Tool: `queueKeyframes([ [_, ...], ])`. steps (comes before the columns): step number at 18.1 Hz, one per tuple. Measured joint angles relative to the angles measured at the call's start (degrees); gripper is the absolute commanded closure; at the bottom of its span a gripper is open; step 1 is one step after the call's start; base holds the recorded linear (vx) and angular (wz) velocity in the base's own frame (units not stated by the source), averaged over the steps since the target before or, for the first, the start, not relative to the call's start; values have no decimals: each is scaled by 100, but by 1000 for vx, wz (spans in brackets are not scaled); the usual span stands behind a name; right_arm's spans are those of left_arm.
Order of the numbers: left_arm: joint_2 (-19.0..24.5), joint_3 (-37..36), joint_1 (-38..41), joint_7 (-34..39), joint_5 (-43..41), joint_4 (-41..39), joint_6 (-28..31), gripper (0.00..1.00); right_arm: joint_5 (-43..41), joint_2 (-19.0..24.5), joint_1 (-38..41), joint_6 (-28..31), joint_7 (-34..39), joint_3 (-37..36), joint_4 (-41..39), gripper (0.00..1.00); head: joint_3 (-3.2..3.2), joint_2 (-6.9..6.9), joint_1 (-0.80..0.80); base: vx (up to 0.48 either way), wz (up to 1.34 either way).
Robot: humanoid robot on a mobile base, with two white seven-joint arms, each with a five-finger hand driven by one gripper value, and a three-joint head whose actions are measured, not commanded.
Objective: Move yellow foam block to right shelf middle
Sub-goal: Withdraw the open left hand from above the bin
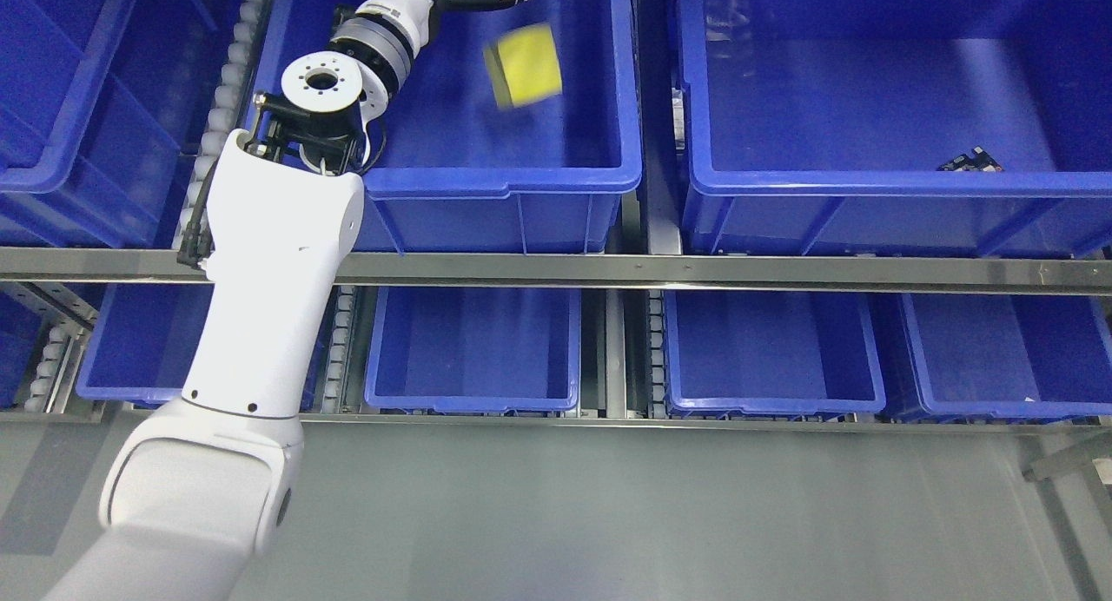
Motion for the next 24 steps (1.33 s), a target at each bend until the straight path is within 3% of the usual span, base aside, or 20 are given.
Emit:
queueKeyframes([
  [2, 0, 2, -48, -11, 1, 130, 26, 0, 0, 0, 0, 0, 0, 0, 0, 0, 0, 0, 0, 0, 0],
  [4, 0, 26, -80, -31, 5, 150, -308, 0, 0, 0, 0, 0, 0, 0, 0, 0, 0, 0, 0, 0, 0],
  [9, 0, 76, 235, -26, 11, -362, -757, 0, 0, 0, 0, 0, 0, 0, 0, 0, 0, 0, 0, 0, 0],
  [24, 0, 917, 1676, 404, -140, -2397, -657, 0, 0, 0, 0, 0, 0, 0, 0, 0, 0, 0, 0, 0, 0],
])
